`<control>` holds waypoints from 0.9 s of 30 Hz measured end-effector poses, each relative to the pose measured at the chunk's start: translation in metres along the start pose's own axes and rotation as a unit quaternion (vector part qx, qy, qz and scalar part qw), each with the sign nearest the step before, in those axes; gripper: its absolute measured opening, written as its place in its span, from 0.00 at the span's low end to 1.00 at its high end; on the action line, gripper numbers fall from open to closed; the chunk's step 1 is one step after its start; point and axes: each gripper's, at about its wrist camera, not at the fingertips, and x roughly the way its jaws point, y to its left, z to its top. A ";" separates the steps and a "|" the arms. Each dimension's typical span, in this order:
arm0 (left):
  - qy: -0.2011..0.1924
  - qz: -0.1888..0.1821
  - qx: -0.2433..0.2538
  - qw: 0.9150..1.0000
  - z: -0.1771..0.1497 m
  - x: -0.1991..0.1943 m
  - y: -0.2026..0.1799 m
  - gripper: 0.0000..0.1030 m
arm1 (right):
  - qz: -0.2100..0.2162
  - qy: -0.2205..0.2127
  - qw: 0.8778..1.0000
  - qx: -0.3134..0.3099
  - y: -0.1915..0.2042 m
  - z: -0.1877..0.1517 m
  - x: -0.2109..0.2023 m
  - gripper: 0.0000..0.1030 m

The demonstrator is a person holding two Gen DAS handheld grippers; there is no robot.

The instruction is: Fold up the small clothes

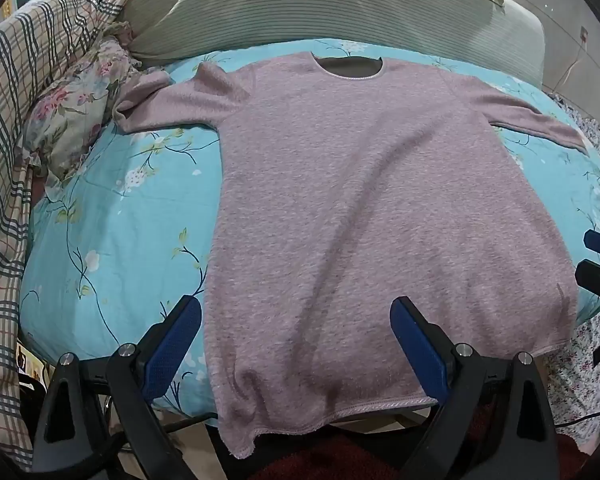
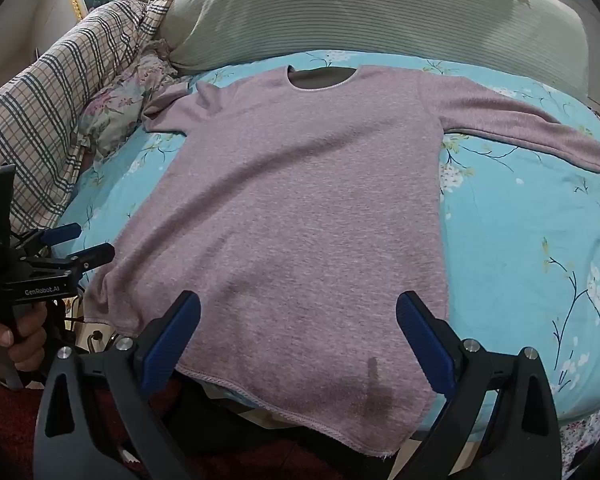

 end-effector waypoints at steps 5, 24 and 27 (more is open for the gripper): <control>0.000 -0.001 -0.001 1.000 0.000 0.000 0.000 0.93 | 0.001 -0.001 1.000 0.000 -0.001 0.000 0.000 0.95; 0.001 -0.002 0.004 1.000 0.006 0.008 0.000 0.93 | 0.006 0.003 1.000 0.012 -0.012 0.003 0.010 0.95; 0.003 -0.001 0.007 1.000 0.009 0.011 -0.001 0.93 | 0.007 0.003 1.000 0.016 -0.015 0.003 0.013 0.95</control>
